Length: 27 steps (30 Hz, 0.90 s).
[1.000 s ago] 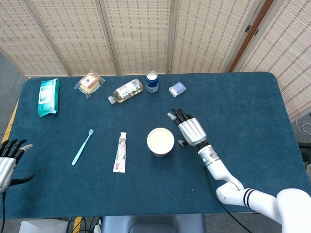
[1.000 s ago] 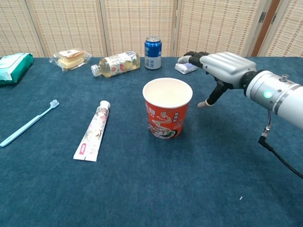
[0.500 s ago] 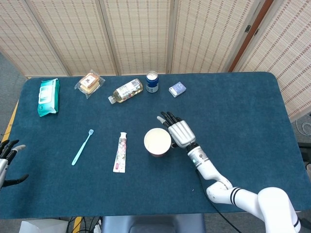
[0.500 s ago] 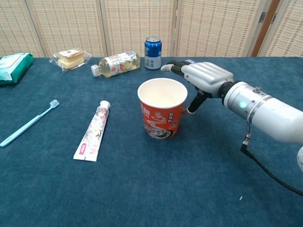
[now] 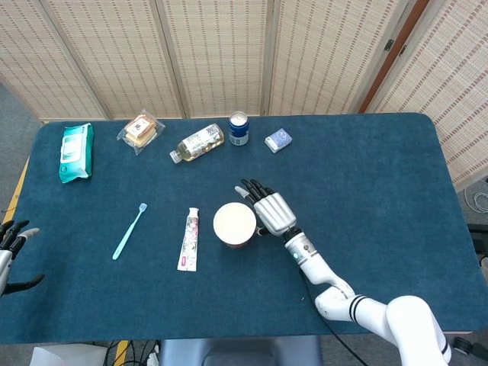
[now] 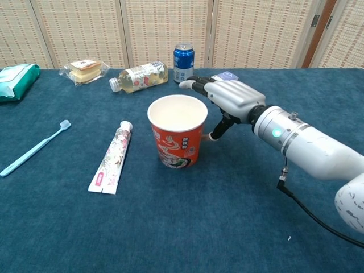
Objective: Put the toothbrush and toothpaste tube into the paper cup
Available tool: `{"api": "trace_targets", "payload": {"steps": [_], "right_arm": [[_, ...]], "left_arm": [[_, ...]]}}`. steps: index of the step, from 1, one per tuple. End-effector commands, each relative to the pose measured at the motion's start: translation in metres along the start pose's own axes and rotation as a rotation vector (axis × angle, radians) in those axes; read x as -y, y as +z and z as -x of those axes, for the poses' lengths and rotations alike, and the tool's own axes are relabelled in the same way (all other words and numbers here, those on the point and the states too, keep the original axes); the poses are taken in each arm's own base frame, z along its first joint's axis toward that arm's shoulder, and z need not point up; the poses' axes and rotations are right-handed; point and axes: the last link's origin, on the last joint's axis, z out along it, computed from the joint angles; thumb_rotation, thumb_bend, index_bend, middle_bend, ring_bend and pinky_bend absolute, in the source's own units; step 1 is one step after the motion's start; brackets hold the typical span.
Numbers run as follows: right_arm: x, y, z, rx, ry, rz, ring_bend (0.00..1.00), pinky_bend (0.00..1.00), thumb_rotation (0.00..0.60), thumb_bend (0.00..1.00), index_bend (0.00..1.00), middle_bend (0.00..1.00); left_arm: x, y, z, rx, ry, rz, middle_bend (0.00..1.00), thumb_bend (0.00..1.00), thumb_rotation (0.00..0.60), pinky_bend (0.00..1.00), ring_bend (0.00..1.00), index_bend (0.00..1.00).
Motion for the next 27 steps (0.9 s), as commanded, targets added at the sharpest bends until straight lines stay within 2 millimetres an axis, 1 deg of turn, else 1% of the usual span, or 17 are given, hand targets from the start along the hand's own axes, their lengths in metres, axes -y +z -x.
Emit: {"api": "trace_targets", "payload": {"steps": [1, 7, 10, 14, 17, 20, 25, 27], "right_arm": [[0.004, 0.001, 0.001, -0.005, 0.010, -0.009, 0.00, 0.30, 0.600, 0.00, 0.00, 0.00], [0.012, 0.003, 0.004, -0.010, 0.039, -0.025, 0.00, 0.30, 0.600, 0.00, 0.00, 0.00], [0.013, 0.001, 0.002, -0.018, 0.033, -0.038, 0.00, 0.30, 0.600, 0.00, 0.00, 0.00], [0.009, -0.012, -0.011, -0.050, 0.013, -0.061, 0.00, 0.30, 0.600, 0.00, 0.00, 0.00], [0.005, -0.028, -0.028, -0.077, -0.013, -0.075, 0.00, 0.30, 0.600, 0.00, 0.00, 0.00], [-0.001, -0.049, -0.050, -0.097, -0.045, -0.079, 0.00, 0.30, 0.600, 0.00, 0.00, 0.00], [-0.005, -0.088, -0.093, -0.123, -0.104, -0.065, 0.00, 0.30, 0.600, 0.00, 0.00, 0.00], [-0.005, -0.102, -0.106, -0.125, -0.135, -0.060, 0.00, 0.30, 0.600, 0.00, 0.00, 0.00]], "left_arm": [[0.000, 0.000, 0.000, 0.002, 0.001, -0.001, 0.12, 0.00, 0.600, 0.05, 0.07, 0.20], [0.001, -0.002, 0.001, 0.011, 0.002, -0.010, 0.13, 0.00, 0.600, 0.05, 0.07, 0.20], [0.001, -0.002, 0.001, 0.014, 0.003, -0.011, 0.12, 0.00, 0.600, 0.05, 0.07, 0.20], [0.000, -0.003, 0.001, 0.020, 0.010, -0.010, 0.12, 0.00, 0.600, 0.05, 0.07, 0.20], [-0.003, -0.003, 0.000, 0.021, 0.019, -0.002, 0.12, 0.00, 0.600, 0.05, 0.07, 0.20], [-0.008, -0.003, 0.000, 0.025, 0.020, 0.012, 0.12, 0.00, 0.600, 0.05, 0.07, 0.20], [-0.025, -0.001, 0.003, 0.091, -0.044, 0.067, 0.12, 0.00, 0.600, 0.05, 0.07, 0.20], [-0.032, 0.001, 0.004, 0.127, -0.072, 0.089, 0.12, 0.00, 0.600, 0.05, 0.07, 0.20]]}}
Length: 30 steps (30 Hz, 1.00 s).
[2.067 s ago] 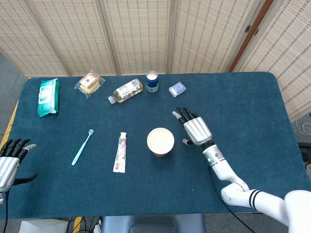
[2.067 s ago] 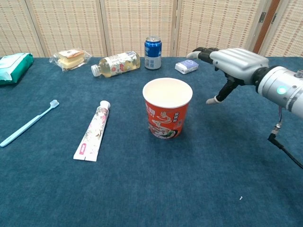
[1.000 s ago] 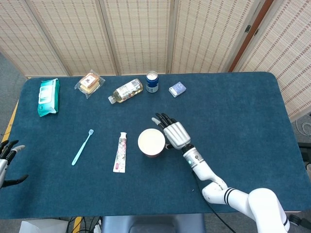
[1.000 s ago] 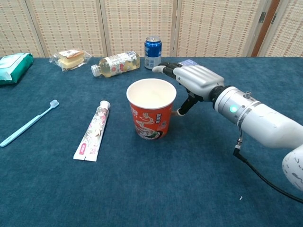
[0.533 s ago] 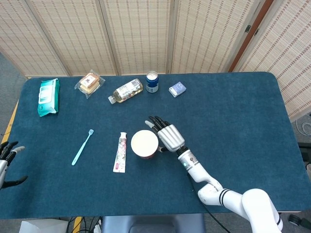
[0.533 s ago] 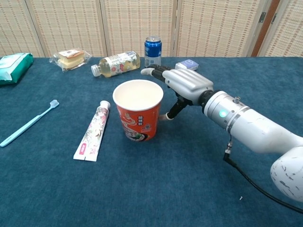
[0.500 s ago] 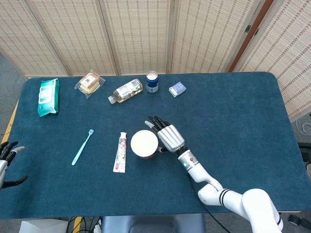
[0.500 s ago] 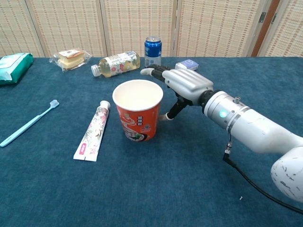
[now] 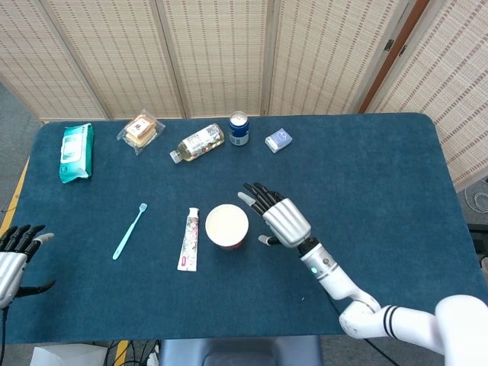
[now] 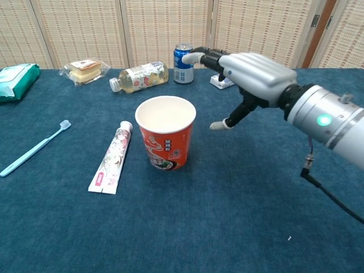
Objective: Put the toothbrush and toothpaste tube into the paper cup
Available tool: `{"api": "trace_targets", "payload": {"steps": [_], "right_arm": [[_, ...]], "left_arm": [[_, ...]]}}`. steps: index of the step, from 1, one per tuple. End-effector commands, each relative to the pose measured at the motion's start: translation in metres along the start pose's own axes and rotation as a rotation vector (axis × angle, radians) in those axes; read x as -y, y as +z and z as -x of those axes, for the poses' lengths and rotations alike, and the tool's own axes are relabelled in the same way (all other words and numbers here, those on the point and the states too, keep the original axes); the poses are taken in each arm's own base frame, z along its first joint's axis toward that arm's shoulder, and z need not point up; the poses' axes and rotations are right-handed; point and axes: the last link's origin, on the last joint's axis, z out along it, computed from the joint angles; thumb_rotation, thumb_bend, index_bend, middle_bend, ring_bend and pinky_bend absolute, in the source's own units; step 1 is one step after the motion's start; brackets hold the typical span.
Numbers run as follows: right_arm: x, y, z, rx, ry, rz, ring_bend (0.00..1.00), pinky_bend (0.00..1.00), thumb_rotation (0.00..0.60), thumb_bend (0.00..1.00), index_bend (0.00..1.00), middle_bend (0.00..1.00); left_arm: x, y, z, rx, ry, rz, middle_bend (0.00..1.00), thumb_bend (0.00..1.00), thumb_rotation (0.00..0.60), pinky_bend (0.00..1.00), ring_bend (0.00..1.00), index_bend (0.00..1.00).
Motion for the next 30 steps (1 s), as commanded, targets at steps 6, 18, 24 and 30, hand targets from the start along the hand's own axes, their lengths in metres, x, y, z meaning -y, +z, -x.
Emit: {"api": "trace_targets", "payload": {"steps": [6, 18, 24, 30], "right_arm": [[-0.005, -0.077, -0.089, -0.029, -0.227, 0.042, 0.00, 0.30, 0.600, 0.00, 0.00, 0.00], [-0.018, -0.128, -0.134, -0.042, -0.323, 0.124, 0.00, 0.30, 0.600, 0.00, 0.00, 0.00], [-0.038, -0.146, -0.136, -0.035, -0.337, 0.192, 0.00, 0.30, 0.600, 0.00, 0.00, 0.00], [-0.057, -0.166, -0.132, -0.029, -0.332, 0.260, 0.00, 0.30, 0.600, 0.00, 0.00, 0.00]], "left_arm": [[-0.031, 0.011, -0.001, 0.075, -0.014, 0.108, 0.11, 0.00, 0.600, 0.05, 0.07, 0.20], [-0.053, 0.031, 0.010, 0.106, 0.030, 0.138, 0.11, 0.00, 0.600, 0.05, 0.07, 0.20], [-0.056, 0.039, 0.014, 0.118, 0.027, 0.137, 0.10, 0.00, 0.600, 0.05, 0.07, 0.20], [-0.059, 0.042, 0.015, 0.110, 0.030, 0.142, 0.08, 0.00, 0.600, 0.05, 0.05, 0.20]]}}
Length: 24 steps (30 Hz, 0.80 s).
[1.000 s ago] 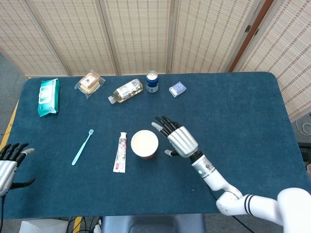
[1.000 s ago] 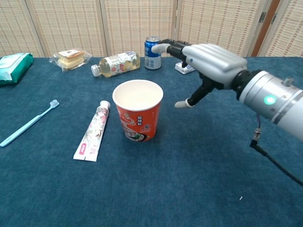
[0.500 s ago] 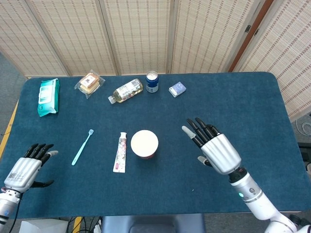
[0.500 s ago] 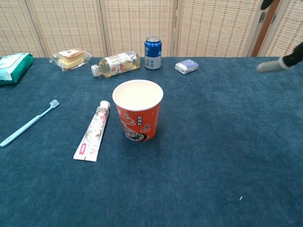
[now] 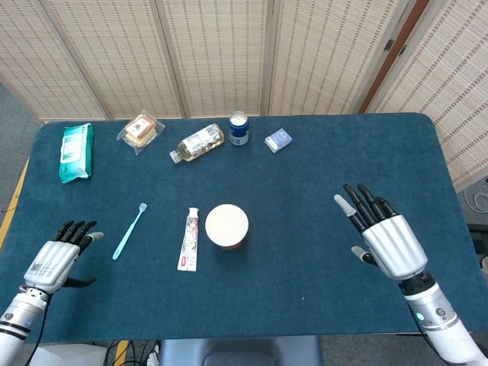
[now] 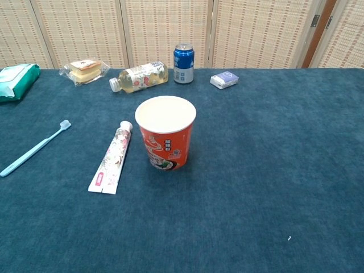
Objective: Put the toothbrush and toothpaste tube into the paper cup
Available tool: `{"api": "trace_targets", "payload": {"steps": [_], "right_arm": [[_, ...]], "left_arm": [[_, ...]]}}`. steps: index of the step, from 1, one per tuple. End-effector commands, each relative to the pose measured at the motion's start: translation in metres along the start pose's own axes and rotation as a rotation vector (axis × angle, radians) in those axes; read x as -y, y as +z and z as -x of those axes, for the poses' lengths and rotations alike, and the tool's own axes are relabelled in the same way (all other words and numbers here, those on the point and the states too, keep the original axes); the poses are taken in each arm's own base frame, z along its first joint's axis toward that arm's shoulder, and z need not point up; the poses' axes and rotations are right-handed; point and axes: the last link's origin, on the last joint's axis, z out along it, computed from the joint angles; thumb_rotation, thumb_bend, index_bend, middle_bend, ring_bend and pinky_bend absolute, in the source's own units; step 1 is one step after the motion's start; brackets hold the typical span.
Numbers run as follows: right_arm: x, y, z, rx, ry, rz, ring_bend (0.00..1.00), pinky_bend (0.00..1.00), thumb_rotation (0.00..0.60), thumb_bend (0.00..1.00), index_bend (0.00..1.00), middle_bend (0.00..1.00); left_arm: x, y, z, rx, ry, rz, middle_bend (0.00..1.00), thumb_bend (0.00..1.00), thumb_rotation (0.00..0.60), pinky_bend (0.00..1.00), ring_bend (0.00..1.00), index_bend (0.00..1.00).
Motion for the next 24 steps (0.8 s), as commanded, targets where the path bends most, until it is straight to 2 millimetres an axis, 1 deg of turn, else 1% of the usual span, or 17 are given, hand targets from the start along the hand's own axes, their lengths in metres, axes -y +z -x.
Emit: {"api": "trace_targets", "payload": {"steps": [1, 4, 7, 8, 9, 18, 24], "right_arm": [[-0.011, -0.009, 0.004, 0.008, 0.002, 0.037, 0.00, 0.30, 0.600, 0.00, 0.00, 0.00], [-0.020, -0.018, 0.007, 0.011, 0.009, 0.069, 0.00, 0.30, 0.600, 0.00, 0.00, 0.00], [-0.026, -0.024, 0.007, 0.010, 0.011, 0.089, 0.00, 0.30, 0.600, 0.00, 0.00, 0.00], [-0.028, -0.025, 0.007, 0.009, 0.011, 0.094, 0.00, 0.30, 0.600, 0.00, 0.00, 0.00], [-0.030, -0.027, 0.006, 0.007, 0.011, 0.098, 0.00, 0.30, 0.600, 0.00, 0.00, 0.00], [-0.036, -0.032, 0.002, -0.008, 0.026, 0.112, 0.00, 0.30, 0.600, 0.00, 0.00, 0.00], [-0.041, -0.034, 0.003, -0.006, 0.033, 0.126, 0.00, 0.30, 0.600, 0.00, 0.00, 0.00]], "left_arm": [[-0.001, 0.001, 0.000, -0.005, 0.000, 0.004, 0.08, 0.00, 0.600, 0.05, 0.04, 0.20], [-0.006, 0.005, 0.001, -0.008, -0.015, 0.015, 0.04, 0.00, 0.600, 0.05, 0.01, 0.17], [-0.010, 0.010, 0.005, 0.006, -0.024, 0.027, 0.00, 0.00, 0.600, 0.03, 0.00, 0.07], [-0.011, 0.012, 0.007, 0.010, -0.024, 0.030, 0.00, 0.00, 0.600, 0.01, 0.00, 0.03], [-0.013, 0.015, 0.009, 0.014, -0.024, 0.034, 0.00, 0.00, 0.600, 0.00, 0.00, 0.01], [-0.026, 0.039, 0.027, -0.003, 0.050, 0.057, 0.00, 0.00, 0.600, 0.00, 0.00, 0.00], [-0.027, 0.060, 0.038, 0.011, 0.064, 0.023, 0.00, 0.00, 0.600, 0.00, 0.00, 0.00]]}}
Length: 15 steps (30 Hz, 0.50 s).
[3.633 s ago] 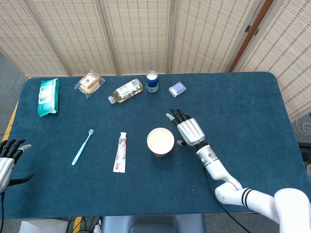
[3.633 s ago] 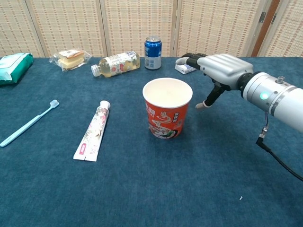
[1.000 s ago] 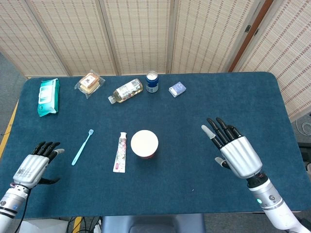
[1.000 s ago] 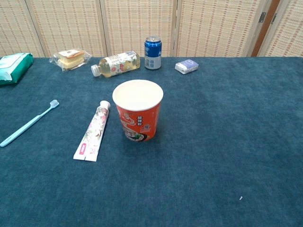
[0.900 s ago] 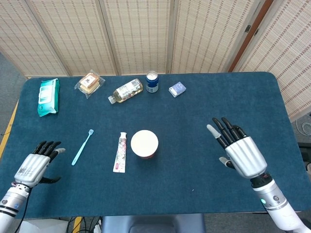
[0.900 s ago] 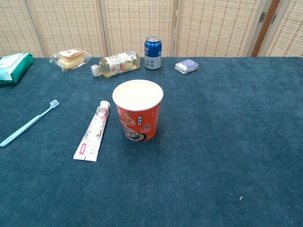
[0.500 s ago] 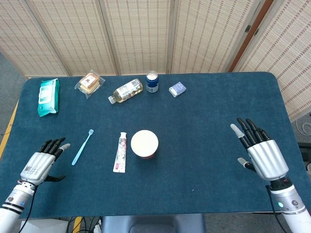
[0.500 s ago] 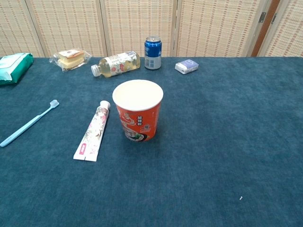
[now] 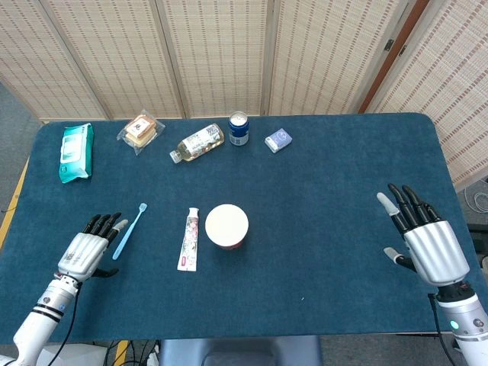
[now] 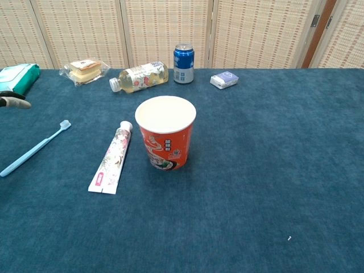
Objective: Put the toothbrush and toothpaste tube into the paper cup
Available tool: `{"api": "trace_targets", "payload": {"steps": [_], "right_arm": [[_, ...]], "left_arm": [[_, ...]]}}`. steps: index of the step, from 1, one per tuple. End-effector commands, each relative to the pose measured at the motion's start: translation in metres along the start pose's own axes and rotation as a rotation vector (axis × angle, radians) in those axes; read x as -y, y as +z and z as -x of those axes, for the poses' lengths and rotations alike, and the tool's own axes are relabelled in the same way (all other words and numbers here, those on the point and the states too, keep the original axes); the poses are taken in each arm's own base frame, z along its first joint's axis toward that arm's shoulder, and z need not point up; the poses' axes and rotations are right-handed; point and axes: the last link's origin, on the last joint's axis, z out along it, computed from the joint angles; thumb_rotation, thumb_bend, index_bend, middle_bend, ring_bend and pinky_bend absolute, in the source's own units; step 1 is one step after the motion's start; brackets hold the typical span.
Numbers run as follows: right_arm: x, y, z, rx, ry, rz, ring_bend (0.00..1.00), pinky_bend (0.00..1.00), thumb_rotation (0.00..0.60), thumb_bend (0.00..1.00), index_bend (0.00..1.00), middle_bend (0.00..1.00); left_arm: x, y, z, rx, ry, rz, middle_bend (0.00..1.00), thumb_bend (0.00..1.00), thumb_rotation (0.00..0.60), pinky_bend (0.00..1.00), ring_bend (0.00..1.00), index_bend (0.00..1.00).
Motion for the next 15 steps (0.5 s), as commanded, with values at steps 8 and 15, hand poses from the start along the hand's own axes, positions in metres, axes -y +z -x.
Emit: {"api": "trace_targets", "payload": {"steps": [8, 15], "right_arm": [[-0.004, -0.001, 0.001, 0.009, 0.003, 0.017, 0.00, 0.30, 0.600, 0.00, 0.00, 0.00], [-0.004, -0.001, 0.002, 0.013, 0.005, 0.018, 0.00, 0.30, 0.600, 0.00, 0.00, 0.00]], "left_arm": [[-0.002, 0.030, 0.010, -0.006, -0.004, -0.029, 0.00, 0.00, 0.600, 0.00, 0.00, 0.00], [0.001, 0.038, 0.016, -0.004, -0.009, -0.038, 0.00, 0.00, 0.600, 0.00, 0.00, 0.00]]}}
